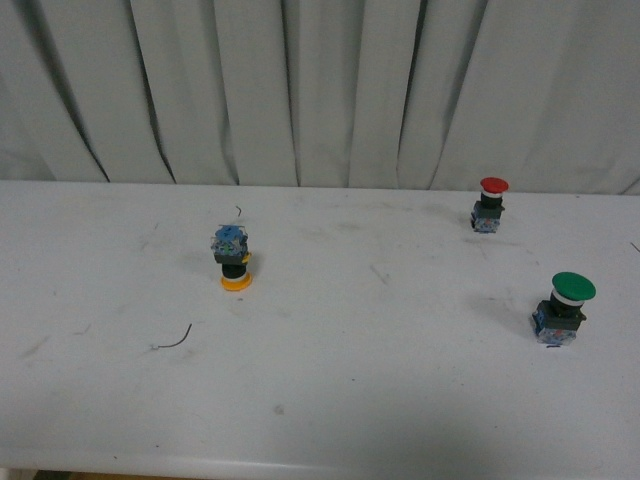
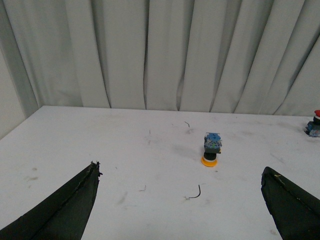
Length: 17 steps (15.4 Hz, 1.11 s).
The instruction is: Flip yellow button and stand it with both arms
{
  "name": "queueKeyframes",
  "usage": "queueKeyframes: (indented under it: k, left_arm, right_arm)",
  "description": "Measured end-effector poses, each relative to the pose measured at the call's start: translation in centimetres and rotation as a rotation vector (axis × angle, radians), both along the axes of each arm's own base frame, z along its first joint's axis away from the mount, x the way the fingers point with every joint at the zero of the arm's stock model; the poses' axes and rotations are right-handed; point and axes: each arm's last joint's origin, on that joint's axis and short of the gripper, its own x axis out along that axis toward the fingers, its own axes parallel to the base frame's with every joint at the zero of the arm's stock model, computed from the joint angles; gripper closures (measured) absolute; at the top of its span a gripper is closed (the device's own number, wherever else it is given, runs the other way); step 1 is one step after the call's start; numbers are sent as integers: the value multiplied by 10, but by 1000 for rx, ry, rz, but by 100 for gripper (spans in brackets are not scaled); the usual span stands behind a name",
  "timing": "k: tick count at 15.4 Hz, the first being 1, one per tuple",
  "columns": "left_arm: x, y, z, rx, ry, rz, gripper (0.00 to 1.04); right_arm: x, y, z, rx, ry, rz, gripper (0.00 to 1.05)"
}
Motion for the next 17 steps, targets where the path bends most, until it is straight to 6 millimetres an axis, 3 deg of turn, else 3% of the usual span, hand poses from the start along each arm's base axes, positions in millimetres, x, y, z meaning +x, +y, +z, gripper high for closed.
queueKeyframes:
  k: [17]
  left_arm:
    - [0, 0, 0, 0, 0, 0, 7]
  right_arm:
    - [0, 0, 0, 0, 0, 0, 6]
